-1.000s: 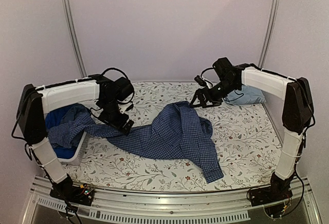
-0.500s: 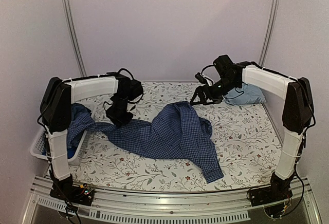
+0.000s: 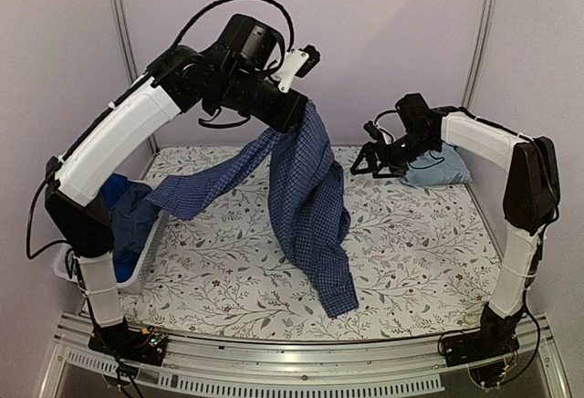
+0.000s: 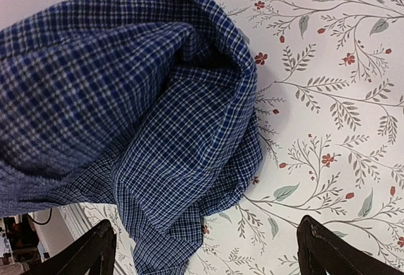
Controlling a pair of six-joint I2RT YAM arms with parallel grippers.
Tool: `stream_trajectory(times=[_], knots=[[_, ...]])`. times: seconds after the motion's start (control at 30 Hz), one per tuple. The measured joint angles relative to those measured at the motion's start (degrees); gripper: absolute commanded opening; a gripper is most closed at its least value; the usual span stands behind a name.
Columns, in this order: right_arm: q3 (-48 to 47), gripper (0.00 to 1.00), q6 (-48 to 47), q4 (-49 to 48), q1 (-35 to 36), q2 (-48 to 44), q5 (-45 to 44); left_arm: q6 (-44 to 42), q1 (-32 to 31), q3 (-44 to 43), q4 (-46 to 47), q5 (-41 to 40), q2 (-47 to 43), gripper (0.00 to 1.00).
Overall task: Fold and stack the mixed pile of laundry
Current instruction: Pick up the crumpled shirt from the center of the board.
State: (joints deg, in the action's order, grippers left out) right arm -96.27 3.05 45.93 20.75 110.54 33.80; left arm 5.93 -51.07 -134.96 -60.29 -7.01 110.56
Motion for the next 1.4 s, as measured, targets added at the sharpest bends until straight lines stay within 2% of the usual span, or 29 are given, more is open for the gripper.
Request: stream_trajectory(times=[0.07, 0.17, 0.3, 0.43, 0.6, 0.77, 1.13, 1.23, 1.4], knots=[[-0.02, 0.99, 0.13, -0.02, -0.94, 0.00, 0.15, -1.55, -3.28, 0.52, 2.38, 1.07, 0.02, 0.00], [-0.02, 0.99, 0.13, 0.00, -1.88, 0.00, 0.17, -3.21, -4.37, 3.89, 6.05, 3.37, -0.39, 0.00], [0.02, 0.99, 0.11, 0.02, -2.93, -0.07, 0.20, -5.14, -4.26, 16.94, 9.29, 3.56, -1.73, 0.00], [0.90, 0.97, -0.63, 0.48, -4.39, -1.01, 0.35, -3.69, -3.45, 36.72, 13.09, 2.71, -2.62, 0.01], [2.32, 0.96, -1.11, 0.68, -3.82, -1.60, 1.03, 0.85, 3.37, 53.18, 14.34, 3.30, -7.82, 0.00], [0.11, 0.96, 0.17, 0.61, 0.22, 3.13, 0.09, 4.46, 11.23, 54.71, 13.90, 0.22, -13.35, 0.00], [-12.31, 0.96, 4.98, 1.42, 0.57, 20.55, -8.76, 9.16, 12.52, 55.41, 8.98, -3.98, -7.98, 0.01], [-7.98, 0.94, 5.55, 0.00, 0.42, 20.92, -10.03, 10.34, 13.92, 55.36, 8.63, -3.96, -7.74, 0.01], [1.57, 0.90, 7.87, -4.59, -0.11, 15.39, -7.15, 11.41, 17.05, 55.15, 8.59, -3.54, -7.21, 0.00]])
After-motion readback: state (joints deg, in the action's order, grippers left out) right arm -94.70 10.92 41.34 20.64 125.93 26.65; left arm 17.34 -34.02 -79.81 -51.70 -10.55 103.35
